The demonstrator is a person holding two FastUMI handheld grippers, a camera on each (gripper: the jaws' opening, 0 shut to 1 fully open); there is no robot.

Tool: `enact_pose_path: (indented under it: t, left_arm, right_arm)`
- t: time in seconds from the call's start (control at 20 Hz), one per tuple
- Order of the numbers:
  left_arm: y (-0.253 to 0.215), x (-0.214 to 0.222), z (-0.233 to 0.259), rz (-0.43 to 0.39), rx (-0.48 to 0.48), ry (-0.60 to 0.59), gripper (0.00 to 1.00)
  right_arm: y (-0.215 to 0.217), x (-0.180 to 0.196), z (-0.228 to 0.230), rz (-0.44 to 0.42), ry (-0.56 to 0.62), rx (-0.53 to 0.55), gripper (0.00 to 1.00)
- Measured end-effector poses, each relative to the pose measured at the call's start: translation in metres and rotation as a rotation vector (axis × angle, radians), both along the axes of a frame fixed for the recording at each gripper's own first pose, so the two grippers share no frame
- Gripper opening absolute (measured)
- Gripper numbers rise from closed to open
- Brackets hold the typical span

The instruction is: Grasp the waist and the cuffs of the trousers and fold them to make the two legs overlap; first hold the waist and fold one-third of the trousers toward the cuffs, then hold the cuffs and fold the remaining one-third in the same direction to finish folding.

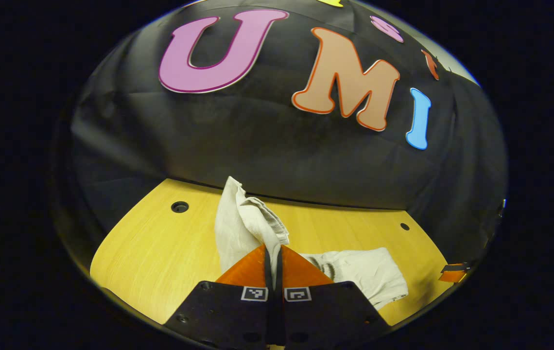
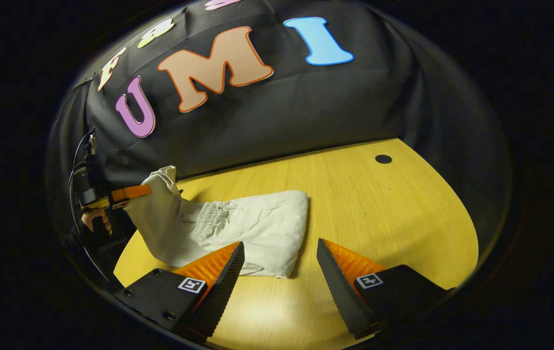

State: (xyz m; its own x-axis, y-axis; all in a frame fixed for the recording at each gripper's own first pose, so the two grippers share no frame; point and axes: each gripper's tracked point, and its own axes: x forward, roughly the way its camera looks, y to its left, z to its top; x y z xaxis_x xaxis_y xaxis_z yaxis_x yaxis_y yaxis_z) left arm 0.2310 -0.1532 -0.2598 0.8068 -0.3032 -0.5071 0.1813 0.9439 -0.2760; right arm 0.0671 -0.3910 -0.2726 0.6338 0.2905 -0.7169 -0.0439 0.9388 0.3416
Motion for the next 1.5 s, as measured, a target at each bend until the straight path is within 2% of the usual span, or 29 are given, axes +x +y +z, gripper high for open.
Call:
enact_pose_path:
  t: [0.45, 0.85, 1.0, 1.15, 1.35, 1.5]
  left_arm:
    - [-0.107, -0.008, 0.029, -0.164, -0.028, -0.035, 0.00]
    - [-0.204, -0.029, 0.021, -0.315, -0.017, -0.016, 0.00]
    - [-0.234, -0.039, 0.005, -0.352, -0.022, 0.007, 0.00]
    - [-0.254, -0.055, -0.022, -0.388, 0.019, 0.039, 0.00]
    - [-0.268, -0.086, -0.066, -0.435, 0.063, 0.104, 0.00]
    - [-0.266, -0.099, -0.084, -0.428, 0.113, 0.095, 0.00]
  right_arm:
    - [-0.048, -0.023, 0.005, -0.077, -0.005, -0.012, 0.96]
    - [-0.087, -0.042, 0.014, -0.135, -0.013, -0.029, 0.96]
    - [-0.105, -0.051, 0.015, -0.165, -0.009, -0.041, 0.96]
    - [-0.122, -0.062, 0.016, -0.190, -0.005, -0.056, 0.96]
    - [-0.135, -0.071, 0.017, -0.199, -0.006, -0.066, 0.96]
    - [-0.138, -0.074, 0.019, -0.185, -0.012, -0.071, 0.96]
